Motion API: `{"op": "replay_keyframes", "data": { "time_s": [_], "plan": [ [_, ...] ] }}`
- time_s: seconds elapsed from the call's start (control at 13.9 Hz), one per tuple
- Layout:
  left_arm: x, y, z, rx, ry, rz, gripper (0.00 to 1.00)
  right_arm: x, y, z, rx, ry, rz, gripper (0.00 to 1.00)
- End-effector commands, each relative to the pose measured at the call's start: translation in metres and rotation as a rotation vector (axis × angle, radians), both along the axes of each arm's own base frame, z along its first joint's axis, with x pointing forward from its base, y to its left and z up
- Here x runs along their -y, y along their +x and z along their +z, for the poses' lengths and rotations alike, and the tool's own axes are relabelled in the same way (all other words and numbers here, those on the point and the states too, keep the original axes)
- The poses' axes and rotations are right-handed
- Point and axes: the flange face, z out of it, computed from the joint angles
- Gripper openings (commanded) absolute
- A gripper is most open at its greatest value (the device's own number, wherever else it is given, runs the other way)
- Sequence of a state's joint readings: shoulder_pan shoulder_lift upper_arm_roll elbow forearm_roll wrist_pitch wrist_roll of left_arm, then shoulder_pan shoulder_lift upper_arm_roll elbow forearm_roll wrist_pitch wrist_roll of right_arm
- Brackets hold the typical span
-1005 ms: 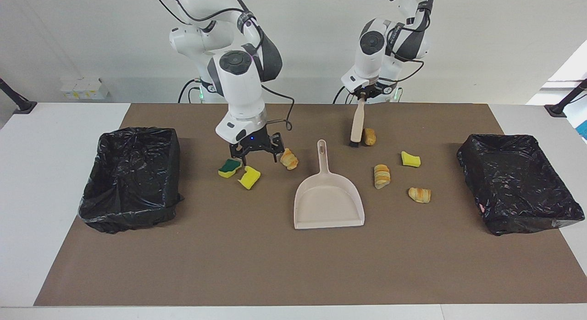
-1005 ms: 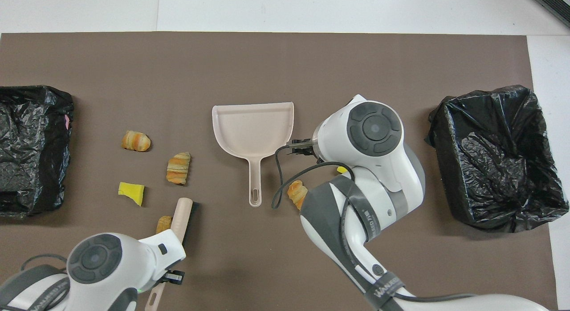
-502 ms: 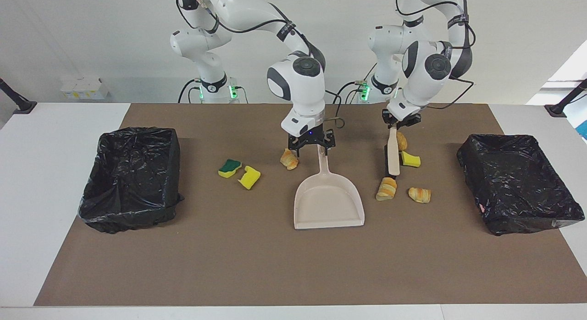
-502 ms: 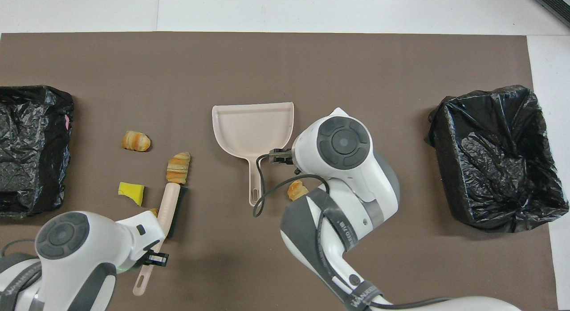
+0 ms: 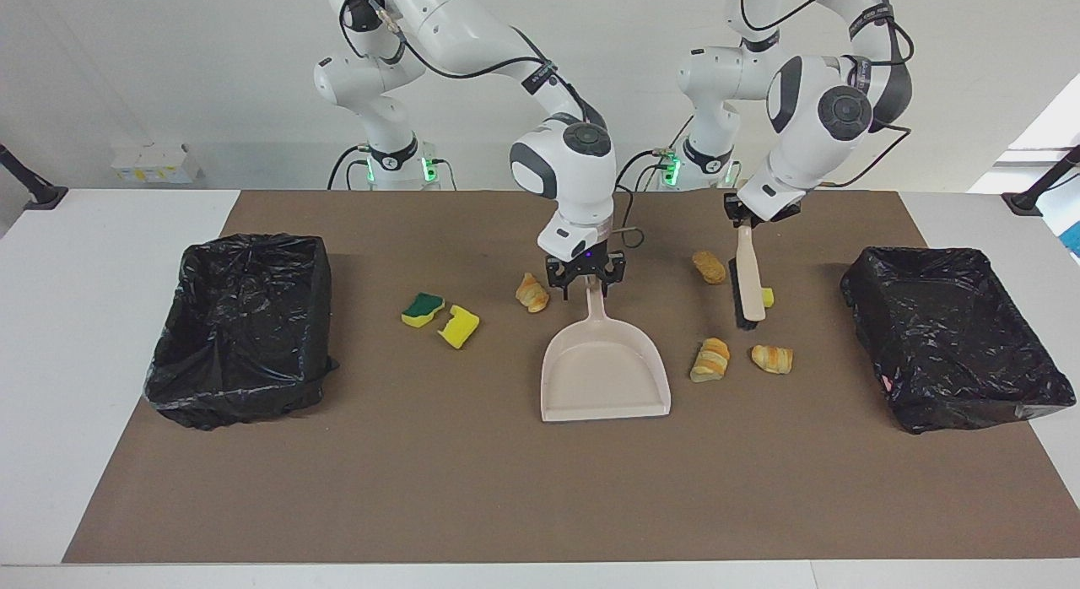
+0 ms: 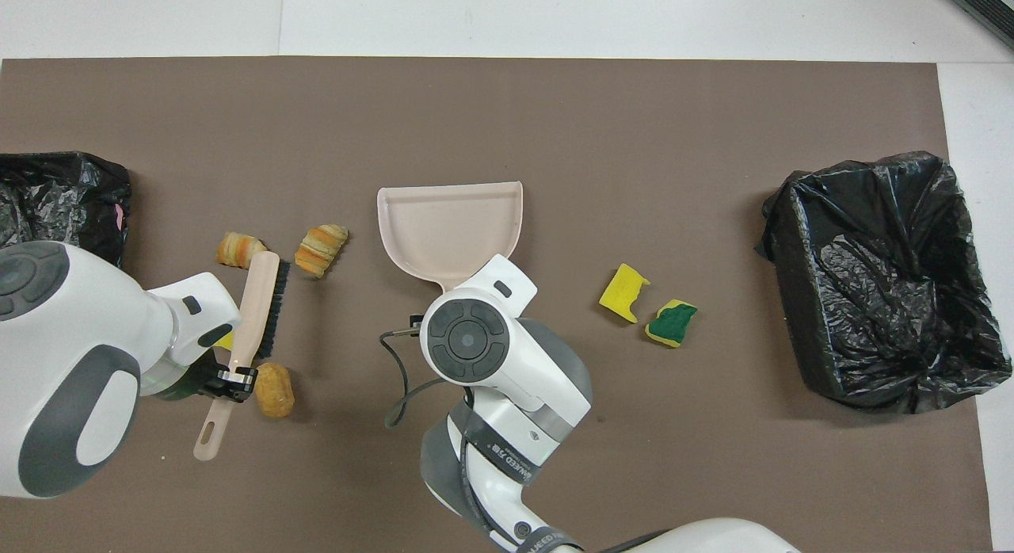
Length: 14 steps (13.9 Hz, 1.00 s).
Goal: Sweep and dump trash in bin
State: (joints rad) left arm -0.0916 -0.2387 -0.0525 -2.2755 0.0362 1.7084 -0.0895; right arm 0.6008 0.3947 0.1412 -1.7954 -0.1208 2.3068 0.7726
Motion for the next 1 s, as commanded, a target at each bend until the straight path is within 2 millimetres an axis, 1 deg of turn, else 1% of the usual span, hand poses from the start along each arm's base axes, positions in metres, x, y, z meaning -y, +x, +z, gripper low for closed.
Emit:
{"op": "replay_keyframes", "data": {
  "time_s": [0.0, 0.14, 0.22, 0.29, 0.36, 0.43, 0.5, 0.57, 0.65, 0.72, 0.79, 0.93],
  "plan": [
    [-0.041, -0.027, -0.005, 0.048, 0.051, 0.084, 0.00, 0.000, 0.002, 0.002, 0.009, -0.010, 0.008, 0.00],
    [-0.068, -0.035, -0.015, 0.087, 0.048, 0.148, 0.00, 0.009, 0.010, 0.008, 0.010, -0.002, -0.007, 0.00],
    [-0.077, -0.037, -0.021, 0.096, 0.048, 0.168, 0.00, 0.014, 0.011, 0.019, 0.013, 0.000, -0.009, 0.00],
    [-0.078, -0.038, -0.030, 0.097, 0.046, 0.171, 0.00, 0.022, 0.015, 0.025, 0.011, -0.007, -0.014, 0.00],
    [-0.078, -0.037, -0.040, 0.100, 0.044, 0.167, 0.00, 0.034, 0.023, 0.037, 0.022, -0.008, -0.013, 0.00],
    [-0.072, -0.035, -0.056, 0.100, 0.040, 0.147, 0.00, 0.045, 0.028, 0.044, 0.023, -0.011, 0.007, 0.00],
    [-0.069, -0.031, -0.063, 0.111, 0.033, 0.126, 0.00, 0.059, 0.034, 0.053, 0.018, -0.029, 0.042, 0.00],
    [-0.056, -0.030, -0.068, 0.103, 0.028, 0.084, 0.00, 0.073, 0.039, 0.062, 0.012, -0.048, 0.097, 0.00],
    [-0.040, -0.031, -0.068, 0.095, 0.022, 0.027, 0.00, 0.089, 0.045, 0.069, 0.005, -0.069, 0.159, 0.00],
    [-0.028, -0.033, -0.067, 0.089, 0.019, -0.012, 0.00, 0.106, 0.051, 0.073, -0.009, -0.091, 0.226, 0.00],
    [-0.015, -0.034, -0.067, 0.089, 0.013, -0.062, 0.00, 0.117, 0.054, 0.076, -0.022, -0.110, 0.303, 0.00],
    [0.016, -0.040, -0.066, 0.081, -0.002, -0.181, 0.00, 0.138, 0.060, 0.074, -0.062, -0.142, 0.450, 0.00]
  ]
}}
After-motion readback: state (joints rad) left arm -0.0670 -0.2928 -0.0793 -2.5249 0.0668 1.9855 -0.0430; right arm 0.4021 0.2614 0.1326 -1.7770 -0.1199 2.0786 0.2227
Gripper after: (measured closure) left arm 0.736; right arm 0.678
